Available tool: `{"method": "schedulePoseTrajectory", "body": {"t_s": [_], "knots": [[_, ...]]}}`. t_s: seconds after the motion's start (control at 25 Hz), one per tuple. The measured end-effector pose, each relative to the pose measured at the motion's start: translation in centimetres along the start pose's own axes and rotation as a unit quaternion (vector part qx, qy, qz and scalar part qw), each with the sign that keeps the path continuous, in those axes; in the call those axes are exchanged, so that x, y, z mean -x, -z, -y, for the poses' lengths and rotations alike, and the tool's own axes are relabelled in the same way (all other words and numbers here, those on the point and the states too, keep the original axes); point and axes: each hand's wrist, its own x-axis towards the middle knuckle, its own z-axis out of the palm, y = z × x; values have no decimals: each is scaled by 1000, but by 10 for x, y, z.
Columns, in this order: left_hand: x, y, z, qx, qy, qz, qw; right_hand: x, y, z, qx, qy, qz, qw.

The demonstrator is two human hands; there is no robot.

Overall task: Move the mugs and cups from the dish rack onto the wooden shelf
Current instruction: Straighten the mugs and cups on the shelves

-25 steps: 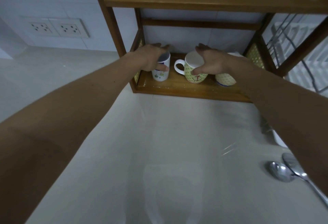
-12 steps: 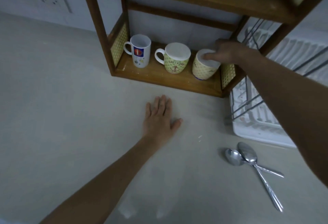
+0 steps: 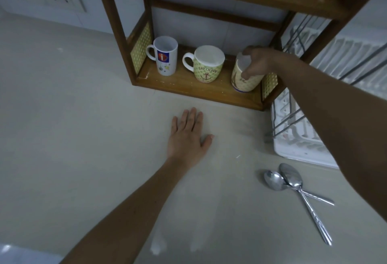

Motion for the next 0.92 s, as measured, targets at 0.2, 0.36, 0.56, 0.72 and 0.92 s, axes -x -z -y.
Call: {"method": "schedulePoseTrajectory", "body": {"t_s": [0.2, 0.36, 0.56, 0.72, 0.92], "knots": [[1, -1, 1, 6, -4, -8, 1000, 1, -9, 3, 11, -34, -54, 998], [1, -1, 1, 8, -1, -2, 1000, 2, -14, 3, 0, -51, -59, 997], [-7, 20, 0, 47, -57, -84, 994, 2, -6, 1, 10, -29, -19, 999], [-83, 66, -6, -31, -61, -125, 990, 2, -3, -1, 12, -23, -13, 1000], [-167, 117, -7, -127, -48, -10, 991, -1, -4, -6, 16, -1, -8, 1000]]}}
